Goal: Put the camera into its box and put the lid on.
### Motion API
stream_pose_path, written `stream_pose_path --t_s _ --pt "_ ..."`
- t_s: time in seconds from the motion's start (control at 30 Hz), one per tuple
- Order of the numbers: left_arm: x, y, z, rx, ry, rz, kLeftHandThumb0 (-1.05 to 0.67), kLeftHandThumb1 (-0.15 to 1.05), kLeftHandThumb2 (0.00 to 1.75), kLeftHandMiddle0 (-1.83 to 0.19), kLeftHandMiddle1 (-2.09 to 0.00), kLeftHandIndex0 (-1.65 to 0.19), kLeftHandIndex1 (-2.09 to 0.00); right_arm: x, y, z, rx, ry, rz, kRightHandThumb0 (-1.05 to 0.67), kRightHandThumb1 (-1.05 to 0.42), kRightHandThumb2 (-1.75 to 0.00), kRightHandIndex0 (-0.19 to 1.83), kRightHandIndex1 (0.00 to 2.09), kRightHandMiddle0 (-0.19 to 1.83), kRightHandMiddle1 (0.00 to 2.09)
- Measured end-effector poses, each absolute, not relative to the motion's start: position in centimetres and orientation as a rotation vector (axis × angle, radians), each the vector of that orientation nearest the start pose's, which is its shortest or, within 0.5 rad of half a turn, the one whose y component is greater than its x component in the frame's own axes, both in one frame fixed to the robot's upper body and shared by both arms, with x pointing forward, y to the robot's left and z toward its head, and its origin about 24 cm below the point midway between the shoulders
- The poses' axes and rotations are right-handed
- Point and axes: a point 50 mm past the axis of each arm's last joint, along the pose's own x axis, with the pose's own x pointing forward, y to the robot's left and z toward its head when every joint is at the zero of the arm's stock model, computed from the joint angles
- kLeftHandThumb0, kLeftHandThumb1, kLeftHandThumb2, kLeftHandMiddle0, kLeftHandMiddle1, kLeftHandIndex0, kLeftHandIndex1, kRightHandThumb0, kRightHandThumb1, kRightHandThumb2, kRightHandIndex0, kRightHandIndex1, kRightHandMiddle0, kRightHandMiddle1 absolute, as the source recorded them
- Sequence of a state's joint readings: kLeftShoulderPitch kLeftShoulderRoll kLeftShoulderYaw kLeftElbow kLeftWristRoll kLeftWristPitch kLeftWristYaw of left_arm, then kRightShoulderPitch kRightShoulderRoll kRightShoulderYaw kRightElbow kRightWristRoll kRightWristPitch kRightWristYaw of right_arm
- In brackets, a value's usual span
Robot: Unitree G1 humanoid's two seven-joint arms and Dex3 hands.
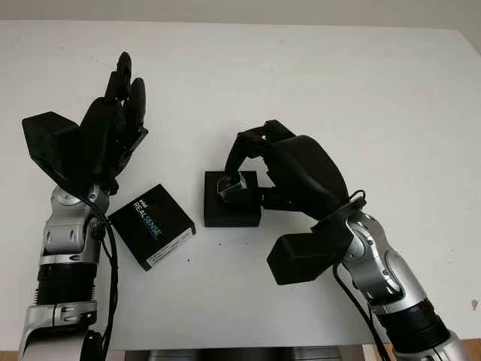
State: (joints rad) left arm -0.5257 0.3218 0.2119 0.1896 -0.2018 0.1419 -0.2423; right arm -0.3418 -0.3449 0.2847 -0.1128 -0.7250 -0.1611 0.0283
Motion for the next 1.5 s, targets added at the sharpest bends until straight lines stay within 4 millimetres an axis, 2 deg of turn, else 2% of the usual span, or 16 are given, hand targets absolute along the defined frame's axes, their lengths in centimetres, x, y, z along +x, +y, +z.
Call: stream_pose_path --t_s 0.17,0.27,0.37,0.43,0.53,0.67,1.03,1.17,1.27,1.5 --pt "33.9 21.8 16.2 0.061 -0.233 -0.112 -0.82 1.05 0.62 0.19 0.0 0.19 0.0 28.2 -10.1 14.8 -1.084 -0.638 0.308 -0.49 -1.0 -0.05 0.15 0.82 0.4 1.34" --pt "33.9 21.9 16.2 0.061 -0.233 -0.112 -0.81 1.05 0.61 0.19 0.0 0.19 0.0 28.1 -10.0 14.8 -1.122 -0.627 0.33 -0.61 -0.98 -0.05 0.13 0.67 0.3 0.95" --pt "33.9 21.9 16.2 0.061 -0.233 -0.112 -0.82 1.05 0.61 0.19 0.0 0.19 0.0 28.1 -10.0 14.7 -1.151 -0.618 0.342 -0.65 -0.96 -0.05 0.1 0.6 0.25 0.79" --pt "33.9 21.9 16.2 0.061 -0.232 -0.112 -0.82 1.05 0.6 0.19 0.0 0.19 0.0 28.1 -9.9 14.8 -1.16 -0.615 0.343 -0.68 -0.94 -0.05 0.09 0.49 0.22 0.6" --pt "33.9 21.9 16.2 0.061 -0.232 -0.112 -0.82 1.05 0.6 0.19 0.0 0.19 0.0 28.1 -9.9 14.8 -1.171 -0.611 0.342 -0.7 -0.94 -0.05 0.09 0.39 0.22 0.46" --pt "33.9 21.8 16.2 0.061 -0.232 -0.115 -0.82 1.05 0.6 0.19 0.0 0.19 0.0 28.1 -10.0 14.9 -1.186 -0.609 0.335 -0.72 -0.94 -0.05 0.09 0.34 0.22 0.39" --pt "33.9 21.8 16.2 0.065 -0.231 -0.118 -0.81 1.05 0.62 0.19 0.0 0.19 0.0 28.2 -9.9 15.7 -1.245 -0.64 0.293 -0.74 -0.97 -0.06 0.2 0.34 0.36 0.42" --pt "33.9 21.9 16.2 0.068 -0.231 -0.117 -0.81 1.05 0.62 0.19 0.0 0.19 0.0 28.2 -10.1 16.0 -1.341 -0.663 0.266 -0.75 -1.0 -0.06 0.3 0.37 0.47 0.55" --pt "33.9 21.9 16.2 0.068 -0.232 -0.119 -0.81 1.05 0.62 0.19 0.0 0.19 0.0 28.2 -10.1 16.1 -1.393 -0.686 0.243 -0.73 -1.01 -0.06 0.35 0.36 0.44 0.74" --pt "33.9 21.9 16.2 0.068 -0.232 -0.12 -0.82 1.05 0.62 0.19 0.0 0.19 0.0 28.1 -9.8 15.9 -1.443 -0.702 0.234 -0.75 -1.02 -0.05 0.38 0.39 0.38 1.05"
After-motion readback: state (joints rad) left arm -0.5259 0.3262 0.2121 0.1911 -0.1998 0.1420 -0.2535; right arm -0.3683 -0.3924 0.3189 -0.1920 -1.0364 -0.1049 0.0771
